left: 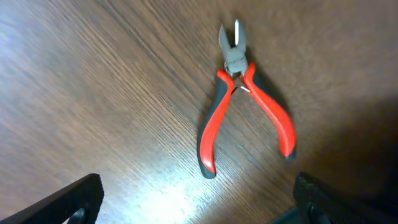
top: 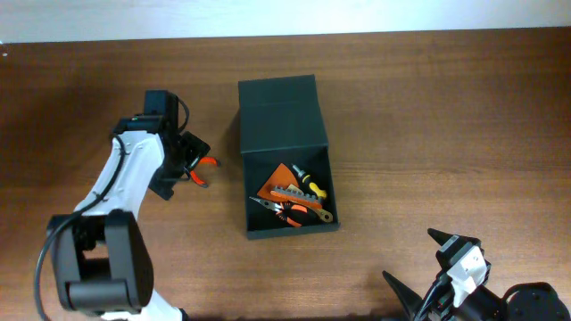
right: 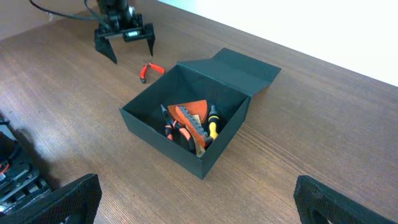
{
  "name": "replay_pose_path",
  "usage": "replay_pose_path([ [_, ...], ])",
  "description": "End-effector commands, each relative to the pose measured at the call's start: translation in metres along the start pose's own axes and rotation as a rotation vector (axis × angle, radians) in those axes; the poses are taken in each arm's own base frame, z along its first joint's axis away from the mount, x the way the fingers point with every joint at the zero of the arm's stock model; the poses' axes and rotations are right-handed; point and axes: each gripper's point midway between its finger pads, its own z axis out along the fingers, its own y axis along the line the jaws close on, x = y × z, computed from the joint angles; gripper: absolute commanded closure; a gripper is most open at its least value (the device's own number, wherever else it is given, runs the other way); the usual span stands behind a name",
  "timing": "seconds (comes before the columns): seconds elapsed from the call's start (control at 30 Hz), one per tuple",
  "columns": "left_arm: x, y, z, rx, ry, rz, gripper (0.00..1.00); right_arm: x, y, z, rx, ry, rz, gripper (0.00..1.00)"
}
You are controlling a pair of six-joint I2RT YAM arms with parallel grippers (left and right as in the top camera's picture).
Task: Pack container
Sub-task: 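Move the left gripper to the red-black pliers and grasp them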
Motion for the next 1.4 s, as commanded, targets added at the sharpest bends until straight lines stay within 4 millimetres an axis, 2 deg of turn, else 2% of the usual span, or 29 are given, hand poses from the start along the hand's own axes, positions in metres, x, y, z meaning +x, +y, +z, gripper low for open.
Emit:
replay_pose_path([
  [0.0,0.007,-0.001,0.016,0.001,0.059,0.013,0.03,-0.001,-0.002,-0.001,0.010,-0.007,0.009,0.01],
  [0.2,0.012,-0.005,0.034,-0.001,0.102,0.012,0.11,-0.001,-0.002,-0.001,0.010,-0.007,0.009,0.01],
  [0.23,0.012,-0.005,0.036,-0.002,0.106,0.012,0.16,-0.001,-0.002,-0.001,0.009,-0.007,0.009,0.01],
  [0.5,0.014,0.000,0.050,-0.009,0.156,-0.014,0.29,-0.001,-0.002,-0.001,0.009,-0.007,0.009,0.01],
  [0.87,0.014,-0.002,0.060,-0.009,0.166,-0.016,0.32,-0.001,-0.002,-0.001,0.010,-0.007,0.009,0.01],
  [1.23,0.016,0.001,0.062,-0.019,0.171,-0.016,0.66,-0.001,-0.002,-0.001,0.010,-0.007,0.009,0.01],
  [1.37,0.017,0.002,0.062,-0.021,0.173,-0.016,0.74,-0.001,-0.002,-0.001,0.009,-0.007,0.009,0.01],
])
